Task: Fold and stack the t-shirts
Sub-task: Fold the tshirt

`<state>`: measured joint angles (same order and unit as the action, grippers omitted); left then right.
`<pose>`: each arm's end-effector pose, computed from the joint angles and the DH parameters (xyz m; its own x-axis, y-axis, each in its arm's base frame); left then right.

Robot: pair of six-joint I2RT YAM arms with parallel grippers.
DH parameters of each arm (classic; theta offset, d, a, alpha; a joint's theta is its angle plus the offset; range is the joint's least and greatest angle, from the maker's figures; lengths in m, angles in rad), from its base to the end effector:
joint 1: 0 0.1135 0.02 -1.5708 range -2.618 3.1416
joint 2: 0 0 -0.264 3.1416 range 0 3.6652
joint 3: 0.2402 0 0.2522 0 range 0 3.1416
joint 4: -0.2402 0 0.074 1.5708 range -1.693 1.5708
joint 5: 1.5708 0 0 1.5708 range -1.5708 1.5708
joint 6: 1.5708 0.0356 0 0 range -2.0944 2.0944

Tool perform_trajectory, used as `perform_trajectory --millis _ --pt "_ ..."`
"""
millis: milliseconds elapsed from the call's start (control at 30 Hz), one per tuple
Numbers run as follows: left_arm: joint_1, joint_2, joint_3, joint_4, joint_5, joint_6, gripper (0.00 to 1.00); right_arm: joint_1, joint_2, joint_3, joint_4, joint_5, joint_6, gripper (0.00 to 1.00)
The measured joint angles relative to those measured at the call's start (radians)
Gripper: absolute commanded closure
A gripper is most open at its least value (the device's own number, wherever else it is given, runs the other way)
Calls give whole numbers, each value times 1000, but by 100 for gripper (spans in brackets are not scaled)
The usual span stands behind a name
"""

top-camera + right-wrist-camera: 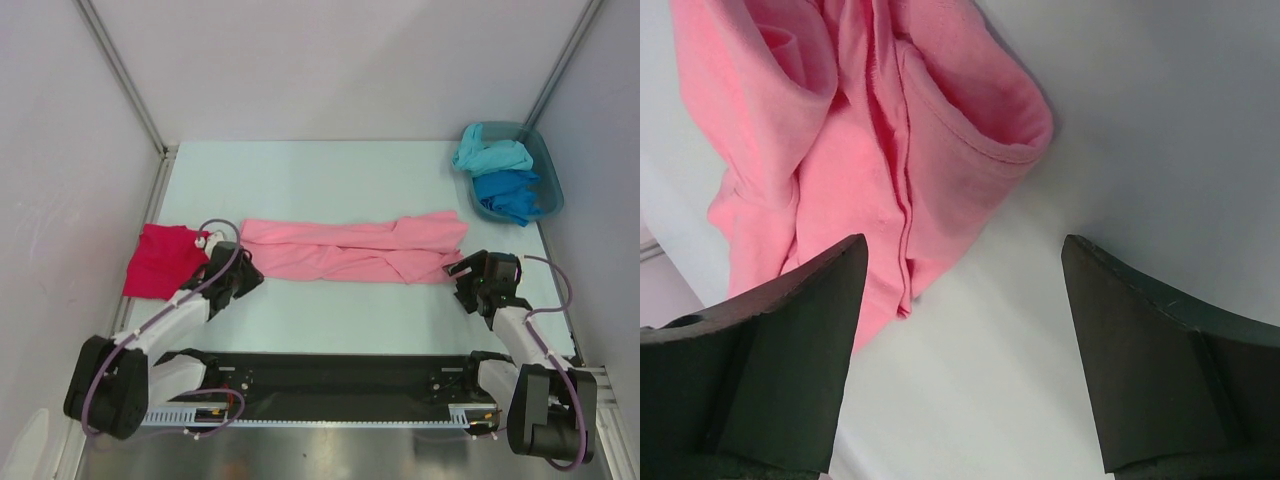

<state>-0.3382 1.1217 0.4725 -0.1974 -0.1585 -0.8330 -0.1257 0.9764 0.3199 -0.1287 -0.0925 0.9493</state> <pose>0.1991 -0.0641 0.1693 -0.6447 -0.5478 -0.5331 -0.3688 0.8338 -0.4107 0.1792 -0.0193 0.1529 -0.3596 0.8614 -0.3587 0.6052 0.5079 0.6130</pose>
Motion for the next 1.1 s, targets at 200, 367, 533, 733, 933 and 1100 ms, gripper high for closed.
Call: perform_trajectory --millis 200,367,533,733,933,1100 --pt "0 -203 -107 -11 -55 -98 51 0 27 0 41 -14 0 17" --pt "0 -275 -144 -10 -135 -127 50 0 29 0 47 -21 0 17" --pt "0 -176 -145 39 -171 -128 50 -1 24 0 40 -26 0 17" --pt "0 -20 -139 146 -171 -128 50 -16 9 0 22 -30 0 17" --pt "4 98 -108 278 -170 -125 50 -36 35 0 52 -35 2 17" --pt "17 152 -87 331 -167 -115 51 -40 87 0 127 -42 14 17"
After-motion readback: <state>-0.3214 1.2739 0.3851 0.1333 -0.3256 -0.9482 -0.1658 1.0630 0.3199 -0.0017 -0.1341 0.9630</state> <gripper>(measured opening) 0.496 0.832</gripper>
